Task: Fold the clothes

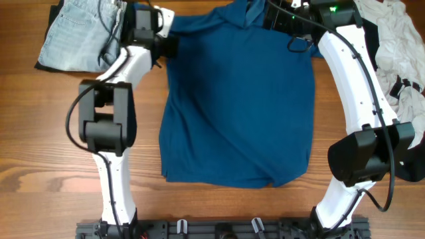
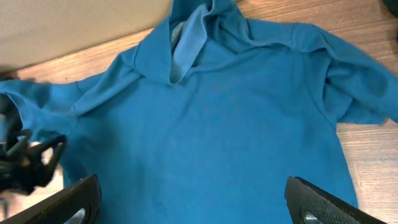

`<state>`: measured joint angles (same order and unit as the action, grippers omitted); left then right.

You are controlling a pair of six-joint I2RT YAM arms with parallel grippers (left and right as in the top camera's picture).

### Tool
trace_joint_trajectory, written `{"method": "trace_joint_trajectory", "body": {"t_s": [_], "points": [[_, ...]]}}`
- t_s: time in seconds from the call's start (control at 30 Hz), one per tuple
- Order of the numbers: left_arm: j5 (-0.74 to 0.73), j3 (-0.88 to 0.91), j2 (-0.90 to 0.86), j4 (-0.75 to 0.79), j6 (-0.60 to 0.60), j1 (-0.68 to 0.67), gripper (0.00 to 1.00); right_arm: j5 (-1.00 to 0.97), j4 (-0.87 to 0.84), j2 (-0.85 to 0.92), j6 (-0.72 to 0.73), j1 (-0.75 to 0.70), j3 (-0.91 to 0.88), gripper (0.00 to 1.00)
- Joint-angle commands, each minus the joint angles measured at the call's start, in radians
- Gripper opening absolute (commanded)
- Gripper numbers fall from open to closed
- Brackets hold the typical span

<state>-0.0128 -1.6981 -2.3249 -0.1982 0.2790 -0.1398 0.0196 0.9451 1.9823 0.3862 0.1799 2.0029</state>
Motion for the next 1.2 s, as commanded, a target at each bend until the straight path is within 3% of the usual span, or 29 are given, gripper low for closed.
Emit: {"method": "trace_joint_trajectory", "body": {"t_s": [0.0,0.13,0.27,0.33,0.5,0.53,0.57,0.6,0.83,0.97,1.1,1.17], "points": [[0.053,0.002,-0.055,0.035,0.023,0.003,0.81,0.011,0.01,0.01,-0.021,0.003,-0.002,0.95],[0.081,0.002,-0.064,0.107,-0.128,0.042,0.86,0.011,0.033,0.014,-0.025,0.003,-0.002,0.95],[0.065,0.002,-0.067,0.119,-0.154,0.066,0.84,0.015,0.045,0.023,-0.027,0.006,-0.012,0.93],[0.066,0.002,-0.074,0.091,-0.154,0.066,0.72,0.019,0.045,0.023,-0.026,0.009,-0.028,0.83],[0.119,0.002,-0.101,0.003,-0.203,0.064,0.38,0.026,0.081,0.023,-0.02,0.011,-0.047,0.8],[0.148,0.002,-0.101,-0.018,-0.235,0.068,0.2,0.026,0.097,0.023,-0.019,0.011,-0.047,0.8],[0.166,0.002,-0.098,-0.036,-0.253,0.071,0.08,0.027,0.107,0.023,-0.019,0.011,-0.047,0.8],[0.188,0.001,-0.086,-0.08,-0.287,0.075,0.04,0.035,0.13,0.023,-0.02,0.011,-0.047,0.81],[0.211,-0.024,0.141,-0.546,-0.46,0.084,0.04,0.106,0.266,0.023,-0.047,0.011,-0.047,0.84],[0.331,-0.024,0.336,-0.855,-0.506,0.105,0.04,0.101,0.332,0.023,-0.08,0.011,-0.06,0.86],[0.513,-0.024,0.438,-1.013,-0.621,0.171,0.04,0.101,0.335,0.023,-0.099,0.01,-0.156,0.86],[0.474,-0.024,0.469,-1.065,-0.636,0.266,0.04,0.103,0.312,0.023,-0.099,0.011,-0.276,0.87]]}}
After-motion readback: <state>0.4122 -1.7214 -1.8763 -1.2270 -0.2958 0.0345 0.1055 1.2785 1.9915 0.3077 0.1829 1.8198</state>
